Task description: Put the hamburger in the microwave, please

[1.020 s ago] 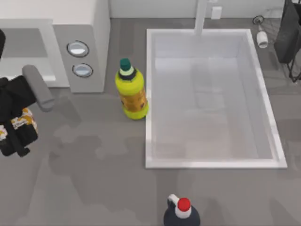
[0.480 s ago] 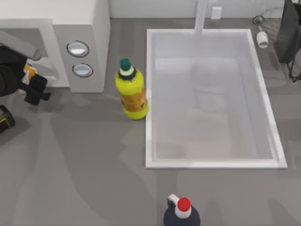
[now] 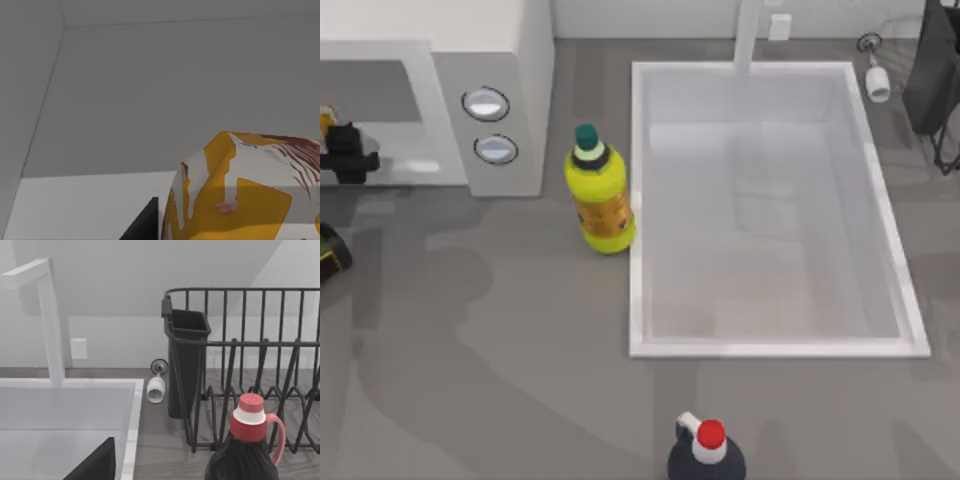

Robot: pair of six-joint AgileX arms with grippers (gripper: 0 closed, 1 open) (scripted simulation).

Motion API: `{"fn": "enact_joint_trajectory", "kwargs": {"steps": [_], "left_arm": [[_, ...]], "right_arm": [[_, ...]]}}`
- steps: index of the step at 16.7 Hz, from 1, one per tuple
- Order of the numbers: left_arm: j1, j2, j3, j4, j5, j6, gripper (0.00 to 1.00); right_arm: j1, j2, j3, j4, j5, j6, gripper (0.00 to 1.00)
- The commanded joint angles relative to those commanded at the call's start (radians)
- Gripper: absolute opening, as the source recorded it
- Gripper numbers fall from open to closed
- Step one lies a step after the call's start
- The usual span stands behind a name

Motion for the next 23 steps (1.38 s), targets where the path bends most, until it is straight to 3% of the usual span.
{"fn": "enact_joint_trajectory", "kwargs": {"steps": [11, 23], "left_arm": [[0.005, 0.054, 0.068, 0.027, 0.008, -0.043, 0.0], [-0.046, 0.401, 0.713, -0.238, -0.043, -0.07, 0.0]], "right_arm": [[0.0, 0.0, 0.0, 0.0, 0.0, 0.0, 1.0], [0.0, 0.0, 0.0, 0.0, 0.0, 0.0, 1.0]]}}
